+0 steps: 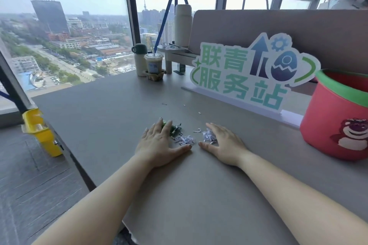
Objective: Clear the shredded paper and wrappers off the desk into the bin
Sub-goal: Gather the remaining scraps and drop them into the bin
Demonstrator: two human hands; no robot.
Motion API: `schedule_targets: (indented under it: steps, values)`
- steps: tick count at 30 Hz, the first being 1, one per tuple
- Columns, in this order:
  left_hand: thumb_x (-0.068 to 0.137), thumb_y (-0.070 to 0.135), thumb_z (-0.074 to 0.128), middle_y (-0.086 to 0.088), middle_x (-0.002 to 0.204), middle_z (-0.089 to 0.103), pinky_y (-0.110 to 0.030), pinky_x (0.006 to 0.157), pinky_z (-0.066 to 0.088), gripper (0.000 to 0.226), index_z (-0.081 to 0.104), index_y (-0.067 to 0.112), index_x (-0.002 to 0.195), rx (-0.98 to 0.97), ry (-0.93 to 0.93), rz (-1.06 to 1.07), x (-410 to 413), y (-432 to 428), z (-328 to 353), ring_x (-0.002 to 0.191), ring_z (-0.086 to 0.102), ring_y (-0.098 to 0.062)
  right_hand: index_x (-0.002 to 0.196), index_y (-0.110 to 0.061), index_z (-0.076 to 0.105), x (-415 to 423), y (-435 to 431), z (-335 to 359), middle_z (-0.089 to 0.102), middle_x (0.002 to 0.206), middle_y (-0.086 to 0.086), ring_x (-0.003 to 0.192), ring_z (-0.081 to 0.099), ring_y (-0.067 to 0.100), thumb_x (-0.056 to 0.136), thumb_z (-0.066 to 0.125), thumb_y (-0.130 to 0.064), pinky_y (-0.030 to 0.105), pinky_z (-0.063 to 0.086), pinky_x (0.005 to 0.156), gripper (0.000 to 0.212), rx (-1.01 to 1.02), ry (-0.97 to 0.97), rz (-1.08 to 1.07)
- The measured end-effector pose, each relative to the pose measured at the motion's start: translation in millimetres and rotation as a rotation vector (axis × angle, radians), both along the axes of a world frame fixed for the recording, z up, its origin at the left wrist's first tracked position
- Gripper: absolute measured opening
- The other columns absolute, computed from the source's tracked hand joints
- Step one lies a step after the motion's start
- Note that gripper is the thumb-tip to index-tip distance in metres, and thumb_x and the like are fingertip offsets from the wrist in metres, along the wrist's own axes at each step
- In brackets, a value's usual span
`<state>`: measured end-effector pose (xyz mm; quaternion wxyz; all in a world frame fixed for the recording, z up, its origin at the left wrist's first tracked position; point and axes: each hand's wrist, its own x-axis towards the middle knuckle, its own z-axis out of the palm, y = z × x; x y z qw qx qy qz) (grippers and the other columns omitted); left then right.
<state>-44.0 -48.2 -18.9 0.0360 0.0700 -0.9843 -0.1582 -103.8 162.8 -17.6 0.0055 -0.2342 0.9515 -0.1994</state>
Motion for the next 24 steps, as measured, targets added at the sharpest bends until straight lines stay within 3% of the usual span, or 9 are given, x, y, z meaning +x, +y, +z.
schedule_targets:
  steps: [4,9,16,24]
  values:
    - [0.064,0.086,0.041,0.006,0.158,0.01,-0.035,0.12,0.01,0.099,0.014,0.037,0.145,-0.008,0.044,-0.083,-11.5,-0.2,0.6,0.146,0.012,-0.015,0.139,-0.026,0.037,-14.4,-7.1,-3.1,0.043,0.143,-0.001,0.132,0.036,0.022,0.082,0.053,-0.059,0.031,0.026,0.109,0.068,-0.034,0.08,-0.018]
    - [0.071,0.078,0.045,0.009,0.153,0.028,-0.032,0.117,0.017,0.083,0.027,0.038,0.141,-0.031,0.13,-0.128,-17.0,0.0,-0.1,0.141,0.024,-0.014,0.124,-0.024,0.056,-18.7,-7.4,-5.2,0.054,0.126,0.002,0.119,0.044,0.023,0.079,0.059,-0.056,0.029,0.031,0.101,0.056,-0.085,0.114,-0.028]
    - [0.076,0.07,0.051,0.014,0.138,0.047,-0.03,0.105,0.034,0.059,0.047,0.041,0.127,-0.01,0.219,-0.113,-12.8,-0.3,-1.2,0.128,0.044,-0.015,0.115,-0.025,0.063,-9.5,-4.4,-2.4,0.054,0.113,0.004,0.111,0.045,0.023,0.082,0.06,-0.049,0.029,0.034,0.094,0.04,-0.106,0.112,-0.044]
    - [0.074,0.075,0.045,0.013,0.128,0.057,-0.03,0.097,0.039,0.058,0.054,0.043,0.12,-0.106,0.269,-0.093,-9.1,2.8,-1.1,0.119,0.051,-0.017,0.105,-0.018,0.068,-3.4,-5.8,0.2,0.056,0.104,0.008,0.102,0.053,0.026,0.084,0.063,-0.038,0.027,0.037,0.084,0.029,-0.166,0.085,-0.015]
